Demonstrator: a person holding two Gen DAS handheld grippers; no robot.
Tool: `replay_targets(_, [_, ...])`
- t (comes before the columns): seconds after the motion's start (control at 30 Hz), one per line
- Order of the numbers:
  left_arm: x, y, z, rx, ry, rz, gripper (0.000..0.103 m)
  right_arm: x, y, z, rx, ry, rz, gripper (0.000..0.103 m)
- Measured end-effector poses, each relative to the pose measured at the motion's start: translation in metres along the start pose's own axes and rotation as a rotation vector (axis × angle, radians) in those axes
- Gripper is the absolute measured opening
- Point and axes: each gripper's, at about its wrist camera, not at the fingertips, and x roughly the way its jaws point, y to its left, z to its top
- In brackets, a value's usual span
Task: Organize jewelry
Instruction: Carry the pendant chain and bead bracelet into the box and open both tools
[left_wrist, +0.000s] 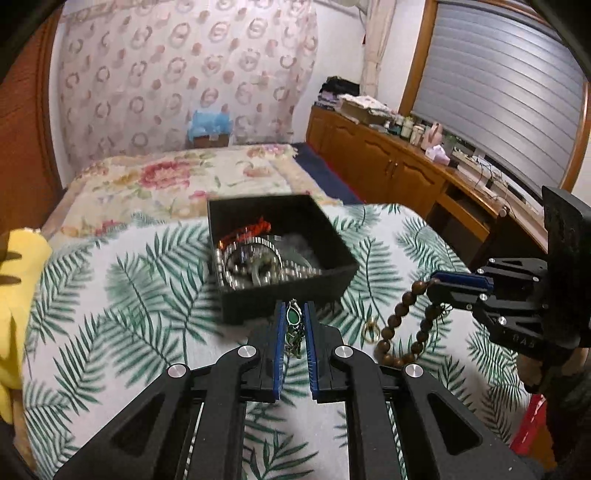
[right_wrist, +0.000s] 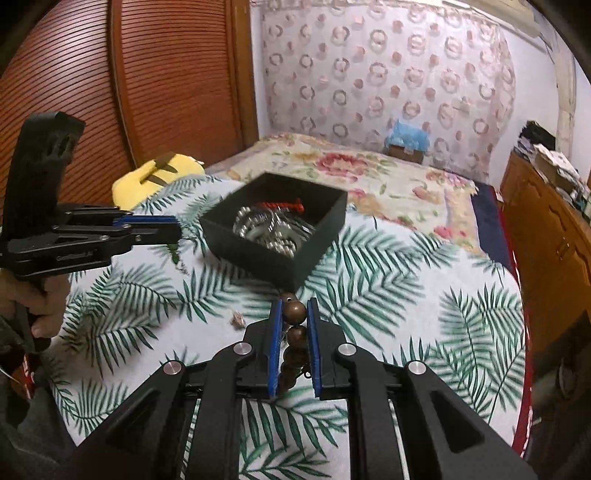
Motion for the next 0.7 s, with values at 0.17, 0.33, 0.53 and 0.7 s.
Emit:
replay_targets(0.17, [-0.003,0.000,0.020,0.011,-0.041,0.002,0.009,-0.008,0.003,0.023,-0.026,-0.044,0.011,0.015])
replay_targets(0.33, [0.007,0.000,0.039,0.022,-0.062,0.001,0.009,-0.017,0.009,0.046,-0.073,-0.092,0.009,0.015])
replay_targets(0.53, [0.021,0.002,0.053,0.023,-0.068,0.010,0.009,-0.021,0.012,0.072,-0.107,-0.137,0.014,0.015])
replay_targets(0.7, [0.038,0.010,0.056,0.019,-0.046,0.031,0.009,-0.021,0.009,0.087,-0.123,-0.175,0.011,0.015])
